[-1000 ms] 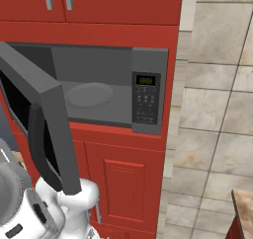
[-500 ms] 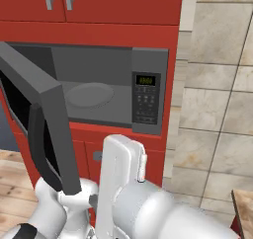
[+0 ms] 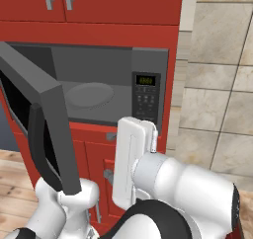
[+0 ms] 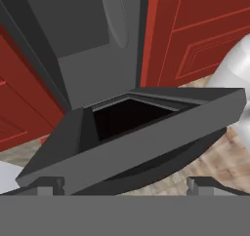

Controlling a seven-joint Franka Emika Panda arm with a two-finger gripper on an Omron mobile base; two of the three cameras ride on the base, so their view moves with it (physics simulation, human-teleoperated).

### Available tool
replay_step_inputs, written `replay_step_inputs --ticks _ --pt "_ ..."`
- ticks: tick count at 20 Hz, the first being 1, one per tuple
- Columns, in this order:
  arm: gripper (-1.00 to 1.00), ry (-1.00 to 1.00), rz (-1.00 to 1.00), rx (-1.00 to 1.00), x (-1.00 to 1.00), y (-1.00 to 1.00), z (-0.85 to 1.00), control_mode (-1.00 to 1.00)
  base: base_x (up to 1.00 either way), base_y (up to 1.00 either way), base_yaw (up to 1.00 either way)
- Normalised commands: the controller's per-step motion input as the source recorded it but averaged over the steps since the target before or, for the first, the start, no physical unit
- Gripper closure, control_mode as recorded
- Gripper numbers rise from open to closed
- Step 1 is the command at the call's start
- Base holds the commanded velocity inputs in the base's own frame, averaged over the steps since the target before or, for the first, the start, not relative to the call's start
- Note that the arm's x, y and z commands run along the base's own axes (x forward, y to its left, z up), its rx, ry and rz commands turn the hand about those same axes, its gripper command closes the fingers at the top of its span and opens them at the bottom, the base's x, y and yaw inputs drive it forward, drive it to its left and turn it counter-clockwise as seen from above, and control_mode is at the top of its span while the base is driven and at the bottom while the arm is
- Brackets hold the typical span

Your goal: Place the sponge inside the microwave to prepare for sanitizing.

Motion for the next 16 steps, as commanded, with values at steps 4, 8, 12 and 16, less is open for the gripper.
replay_step_inputs --ticks 4,8,12,16 --pt "-1.0 -0.13 0.13 0.0 0.74 0.0 -0.35 -1.0 0.0 0.0 0.0" --pt "-1.0 -0.1 0.14 -0.02 0.45 0.44 -0.3 -1.0 0.0 0.0 0.0" --pt "-1.0 -0.09 0.21 -0.14 0.12 0.98 -0.1 -1.0 0.0 0.0 0.0" --pt "-1.0 -0.12 0.21 -0.12 0.21 0.95 0.0 -1.0 0.0 0.0 0.0"
